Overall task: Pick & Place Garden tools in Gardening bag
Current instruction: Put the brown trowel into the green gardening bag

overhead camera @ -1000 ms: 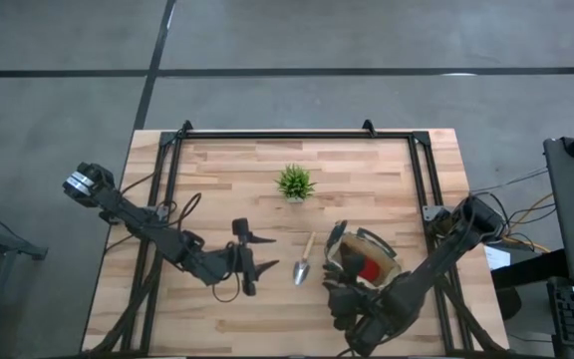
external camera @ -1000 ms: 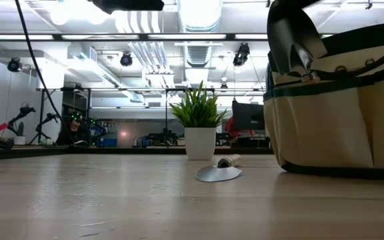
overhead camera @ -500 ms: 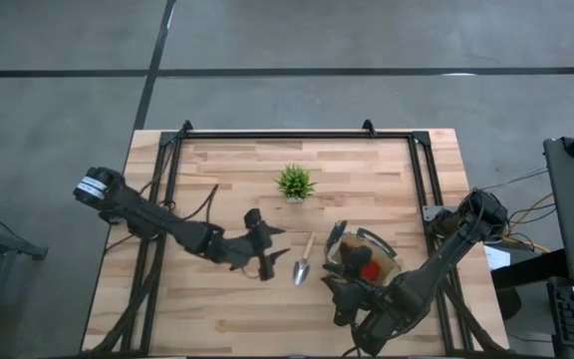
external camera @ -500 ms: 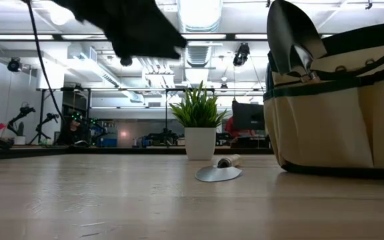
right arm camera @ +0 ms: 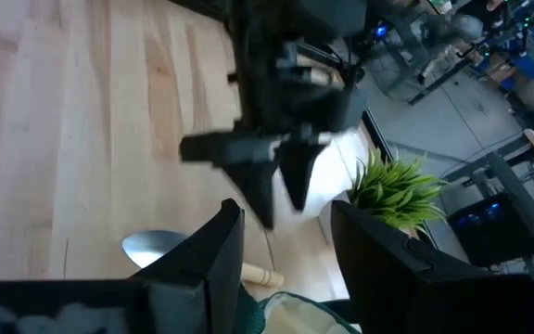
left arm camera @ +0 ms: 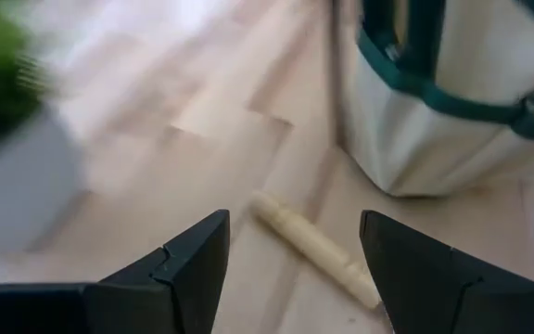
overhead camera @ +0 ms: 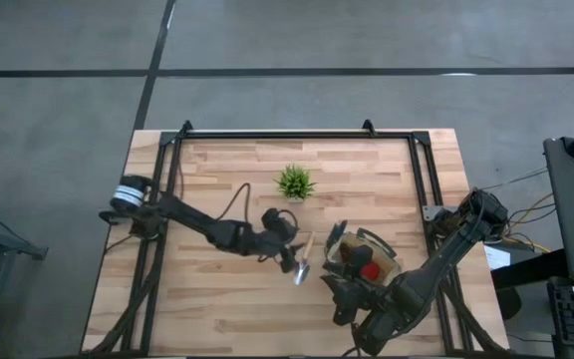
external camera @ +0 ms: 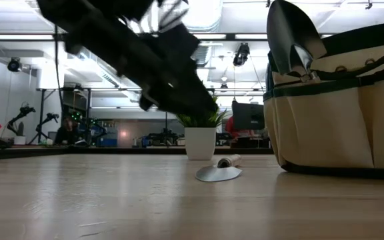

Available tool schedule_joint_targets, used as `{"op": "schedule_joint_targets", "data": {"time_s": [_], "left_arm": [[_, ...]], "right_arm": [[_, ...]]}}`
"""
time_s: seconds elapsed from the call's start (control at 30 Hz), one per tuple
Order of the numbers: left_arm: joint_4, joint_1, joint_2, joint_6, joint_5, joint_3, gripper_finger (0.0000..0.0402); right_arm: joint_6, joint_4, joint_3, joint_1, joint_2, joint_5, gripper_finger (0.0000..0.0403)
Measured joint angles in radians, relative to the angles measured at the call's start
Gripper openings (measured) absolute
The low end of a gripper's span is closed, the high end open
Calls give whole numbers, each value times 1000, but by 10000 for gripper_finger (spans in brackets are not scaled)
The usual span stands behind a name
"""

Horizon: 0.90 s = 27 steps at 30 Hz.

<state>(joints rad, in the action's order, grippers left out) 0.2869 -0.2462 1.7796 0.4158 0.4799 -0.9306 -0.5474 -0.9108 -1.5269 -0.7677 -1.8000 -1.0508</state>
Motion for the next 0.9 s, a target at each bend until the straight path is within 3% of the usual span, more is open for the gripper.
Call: {"op": "schedule_joint_targets", "data": {"time_s": [0.13,0.33,0.73,0.9], "left_arm": [[-17,16,107,0,-94,-78,245],[-84,24,188,15,-74,-165,245],[-141,42,241,55,-72,-196,245],[-182,52,242,53,-140,-197,229]], "right_arm": [[0,1,0,0,0,0,150],[-2,2,1,0,0,0,150],[-2,2,3,0,0,0,139],[-2,2,3,0,0,1,141]]}}
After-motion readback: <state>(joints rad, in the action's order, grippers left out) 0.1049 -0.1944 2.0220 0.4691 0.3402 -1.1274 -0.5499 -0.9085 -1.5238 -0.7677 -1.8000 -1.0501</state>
